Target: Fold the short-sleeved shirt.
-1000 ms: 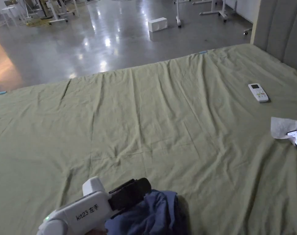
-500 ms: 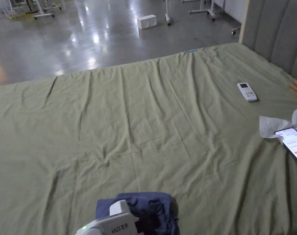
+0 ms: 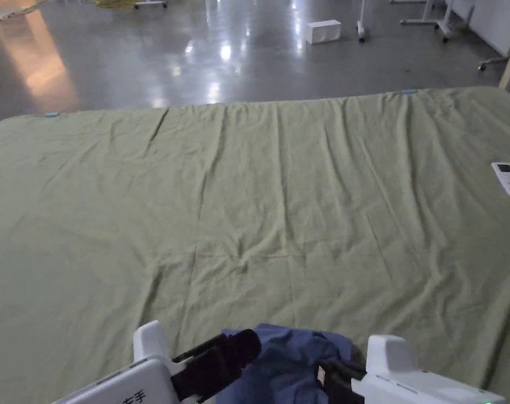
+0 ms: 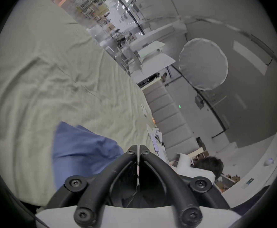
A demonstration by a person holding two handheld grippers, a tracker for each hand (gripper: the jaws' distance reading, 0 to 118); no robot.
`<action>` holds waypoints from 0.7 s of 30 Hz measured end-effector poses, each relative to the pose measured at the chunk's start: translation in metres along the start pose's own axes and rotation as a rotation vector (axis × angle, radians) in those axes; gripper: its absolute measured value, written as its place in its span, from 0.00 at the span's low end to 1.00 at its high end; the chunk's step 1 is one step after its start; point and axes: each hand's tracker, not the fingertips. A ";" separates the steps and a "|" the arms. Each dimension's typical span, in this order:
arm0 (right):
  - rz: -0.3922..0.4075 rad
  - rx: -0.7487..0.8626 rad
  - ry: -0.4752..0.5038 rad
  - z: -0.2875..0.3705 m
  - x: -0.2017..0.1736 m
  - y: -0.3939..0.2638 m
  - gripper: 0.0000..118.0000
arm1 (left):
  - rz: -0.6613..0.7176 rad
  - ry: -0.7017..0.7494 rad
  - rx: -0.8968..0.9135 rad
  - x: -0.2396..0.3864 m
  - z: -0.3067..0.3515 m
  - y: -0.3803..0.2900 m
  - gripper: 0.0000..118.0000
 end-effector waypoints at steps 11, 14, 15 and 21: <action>0.105 -0.386 -0.223 -0.061 0.017 0.018 0.00 | 0.134 0.164 -0.151 -0.078 0.006 0.006 0.99; 0.090 -0.402 -0.215 -0.064 0.018 0.019 0.00 | 0.193 0.078 -0.159 -0.100 -0.024 0.001 0.99; 0.088 -0.401 -0.215 -0.063 0.018 0.018 0.00 | 0.219 0.039 -0.167 -0.106 -0.036 -0.001 0.99; 0.092 -0.359 -0.211 -0.059 0.019 0.010 0.00 | 0.222 0.029 -0.326 -0.109 -0.085 -0.011 0.88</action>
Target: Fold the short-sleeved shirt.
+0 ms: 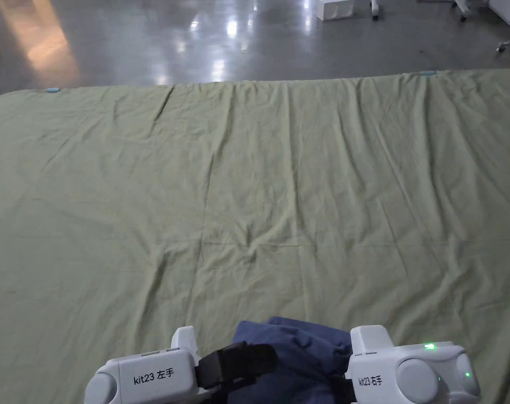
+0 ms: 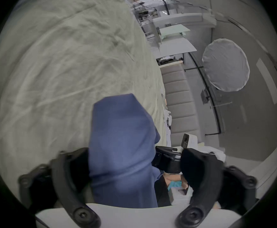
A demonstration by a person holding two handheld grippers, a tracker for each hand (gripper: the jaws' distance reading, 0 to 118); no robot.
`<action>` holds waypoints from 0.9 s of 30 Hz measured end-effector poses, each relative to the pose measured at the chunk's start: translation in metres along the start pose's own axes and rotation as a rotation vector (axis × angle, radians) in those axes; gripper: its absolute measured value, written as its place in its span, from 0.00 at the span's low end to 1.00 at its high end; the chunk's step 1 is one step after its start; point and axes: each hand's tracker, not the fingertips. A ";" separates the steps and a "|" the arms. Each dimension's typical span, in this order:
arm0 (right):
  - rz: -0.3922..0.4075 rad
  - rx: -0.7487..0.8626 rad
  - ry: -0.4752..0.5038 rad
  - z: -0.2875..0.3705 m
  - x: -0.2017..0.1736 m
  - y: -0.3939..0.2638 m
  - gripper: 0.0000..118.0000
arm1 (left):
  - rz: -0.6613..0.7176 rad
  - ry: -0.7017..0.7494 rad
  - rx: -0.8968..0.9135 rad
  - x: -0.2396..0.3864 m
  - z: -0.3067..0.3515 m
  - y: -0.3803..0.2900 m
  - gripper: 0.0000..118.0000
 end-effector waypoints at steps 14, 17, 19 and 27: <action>0.044 0.201 0.056 0.021 0.006 -0.020 0.00 | 0.022 0.063 0.154 0.020 0.005 -0.013 0.31; 0.003 0.354 0.099 0.061 -0.002 -0.033 0.00 | 0.234 -0.191 0.270 0.046 0.035 0.004 0.31; -0.095 0.364 0.201 0.078 0.003 -0.035 0.00 | -0.066 0.030 0.262 0.053 0.073 0.021 0.31; -0.068 0.407 0.227 0.115 -0.020 -0.034 0.00 | 0.005 0.331 0.407 -0.019 0.311 0.091 0.31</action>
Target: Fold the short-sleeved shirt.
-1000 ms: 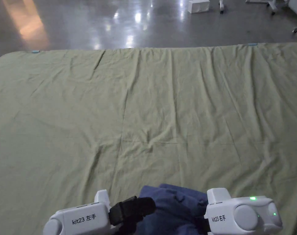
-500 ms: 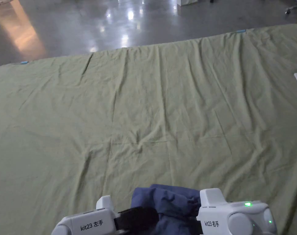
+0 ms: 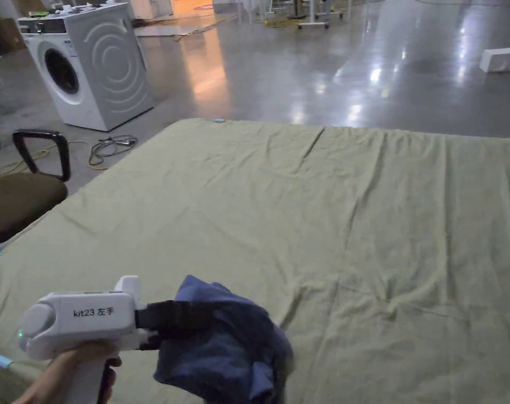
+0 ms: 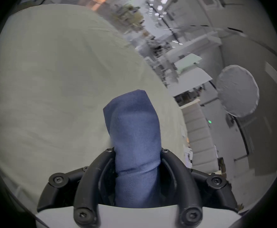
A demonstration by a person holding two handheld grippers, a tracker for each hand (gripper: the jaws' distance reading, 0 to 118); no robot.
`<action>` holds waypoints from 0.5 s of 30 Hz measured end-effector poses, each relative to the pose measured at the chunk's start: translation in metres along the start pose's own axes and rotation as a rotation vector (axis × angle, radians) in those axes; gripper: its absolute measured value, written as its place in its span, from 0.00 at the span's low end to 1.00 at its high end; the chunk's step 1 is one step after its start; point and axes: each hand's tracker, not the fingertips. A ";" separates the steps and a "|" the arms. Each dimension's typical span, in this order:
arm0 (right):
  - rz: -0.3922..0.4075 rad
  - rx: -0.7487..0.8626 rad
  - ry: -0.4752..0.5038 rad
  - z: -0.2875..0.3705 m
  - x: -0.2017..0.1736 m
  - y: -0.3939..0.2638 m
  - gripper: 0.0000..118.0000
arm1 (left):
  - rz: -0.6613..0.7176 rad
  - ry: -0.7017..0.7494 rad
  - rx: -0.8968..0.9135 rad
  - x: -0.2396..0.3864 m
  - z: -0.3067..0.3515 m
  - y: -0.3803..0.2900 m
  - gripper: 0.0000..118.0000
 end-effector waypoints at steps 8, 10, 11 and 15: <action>0.040 -0.082 -0.045 -0.020 -0.013 0.002 0.00 | -0.029 0.252 -0.105 -0.065 0.018 0.040 0.31; 0.019 -0.095 -0.048 -0.022 -0.010 0.000 0.00 | -0.050 0.279 -0.124 -0.079 0.016 0.049 0.39; 0.015 -0.096 -0.045 -0.021 -0.010 0.000 0.00 | -0.061 0.388 -0.101 -0.047 0.025 0.026 0.51; 0.023 -0.063 -0.031 0.007 -0.011 0.000 0.00 | -0.085 0.518 -0.123 -0.059 0.035 0.046 0.82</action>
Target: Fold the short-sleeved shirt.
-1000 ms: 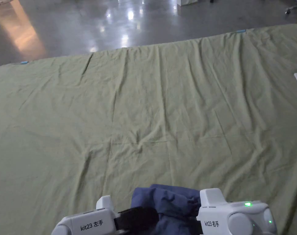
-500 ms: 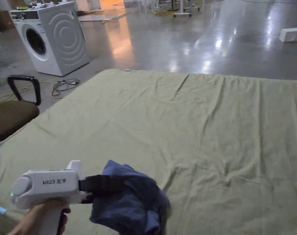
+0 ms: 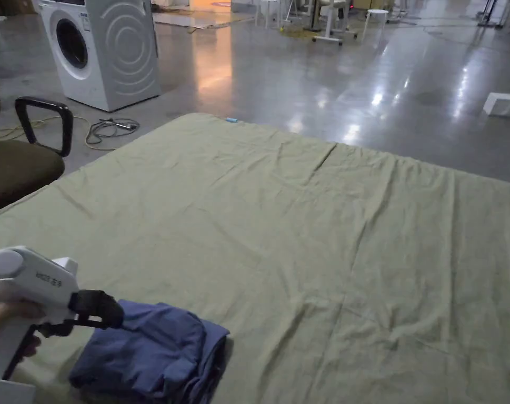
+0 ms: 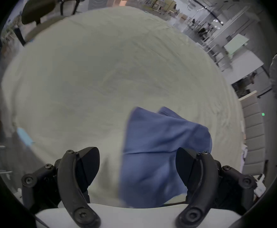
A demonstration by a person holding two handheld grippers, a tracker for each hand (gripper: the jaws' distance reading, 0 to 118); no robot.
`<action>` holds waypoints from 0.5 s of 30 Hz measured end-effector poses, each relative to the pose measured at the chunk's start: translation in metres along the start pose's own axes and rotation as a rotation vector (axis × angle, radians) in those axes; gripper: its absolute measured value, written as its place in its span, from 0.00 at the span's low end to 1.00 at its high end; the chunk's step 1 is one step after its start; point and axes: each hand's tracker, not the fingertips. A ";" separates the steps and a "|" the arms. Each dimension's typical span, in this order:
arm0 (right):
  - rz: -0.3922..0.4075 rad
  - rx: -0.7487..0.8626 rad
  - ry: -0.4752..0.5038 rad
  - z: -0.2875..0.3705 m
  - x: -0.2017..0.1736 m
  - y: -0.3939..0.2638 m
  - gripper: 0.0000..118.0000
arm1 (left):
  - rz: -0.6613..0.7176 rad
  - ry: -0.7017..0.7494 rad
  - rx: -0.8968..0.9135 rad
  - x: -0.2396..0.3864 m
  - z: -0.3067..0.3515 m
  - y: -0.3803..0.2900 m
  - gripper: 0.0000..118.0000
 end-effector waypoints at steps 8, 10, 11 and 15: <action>0.108 0.223 -0.124 0.084 -0.001 0.013 0.00 | -0.197 -0.045 0.509 0.066 0.169 -0.025 0.82; 0.173 0.293 -0.162 0.105 -0.005 0.022 0.00 | -0.144 -0.142 0.676 0.080 0.210 -0.045 0.81; 0.216 0.333 -0.190 0.115 -0.009 0.025 0.00 | -0.209 -0.172 0.702 0.132 0.224 -0.061 0.81; 0.308 0.486 -0.266 0.145 -0.017 0.032 0.00 | -0.370 -0.223 0.967 0.205 0.268 -0.124 0.79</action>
